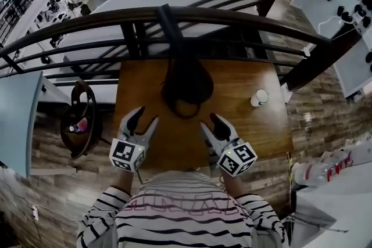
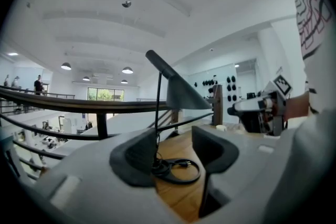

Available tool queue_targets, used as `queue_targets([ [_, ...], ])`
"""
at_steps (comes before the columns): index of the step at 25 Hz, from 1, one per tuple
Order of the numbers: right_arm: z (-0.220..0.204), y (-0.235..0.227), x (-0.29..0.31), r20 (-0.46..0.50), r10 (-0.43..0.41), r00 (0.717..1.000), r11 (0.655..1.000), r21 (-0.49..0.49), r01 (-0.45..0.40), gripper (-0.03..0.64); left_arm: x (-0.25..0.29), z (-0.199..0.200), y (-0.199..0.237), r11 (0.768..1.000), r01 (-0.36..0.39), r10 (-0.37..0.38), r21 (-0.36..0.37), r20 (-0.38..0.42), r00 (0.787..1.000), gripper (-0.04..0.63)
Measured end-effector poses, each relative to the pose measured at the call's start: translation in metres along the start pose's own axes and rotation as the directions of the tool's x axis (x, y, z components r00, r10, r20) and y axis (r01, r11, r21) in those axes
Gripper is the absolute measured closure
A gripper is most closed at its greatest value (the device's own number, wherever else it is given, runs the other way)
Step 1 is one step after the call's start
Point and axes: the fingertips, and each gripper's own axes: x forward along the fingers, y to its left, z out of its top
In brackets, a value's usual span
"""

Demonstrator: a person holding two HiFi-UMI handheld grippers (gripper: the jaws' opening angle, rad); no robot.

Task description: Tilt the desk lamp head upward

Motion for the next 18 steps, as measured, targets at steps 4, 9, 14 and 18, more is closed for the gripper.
queue_targets([
  [4,0.005,-0.018,0.018,-0.015,0.032,0.999,0.999,0.000,-0.032,0.422,0.026,-0.001,0.012,1.000,-0.008,0.008,0.018,0.008,1.000,0.383],
  [9,0.023,-0.028,0.041,-0.031,0.065,0.997,0.998,-0.002,-0.065,0.416,0.053,0.015,0.032,1.000,-0.011,0.011,0.024,0.015,1.000,0.383],
  [14,0.027,-0.031,0.054,-0.038,0.087,0.995,0.996,-0.003,-0.088,0.407,0.075,0.017,0.048,0.999,-0.008,0.007,0.040,0.023,1.000,0.383],
  [18,0.027,-0.030,0.061,-0.026,0.115,0.993,0.993,-0.009,-0.115,0.397,0.095,0.017,0.056,0.999,0.012,-0.014,0.048,0.031,0.999,0.383],
])
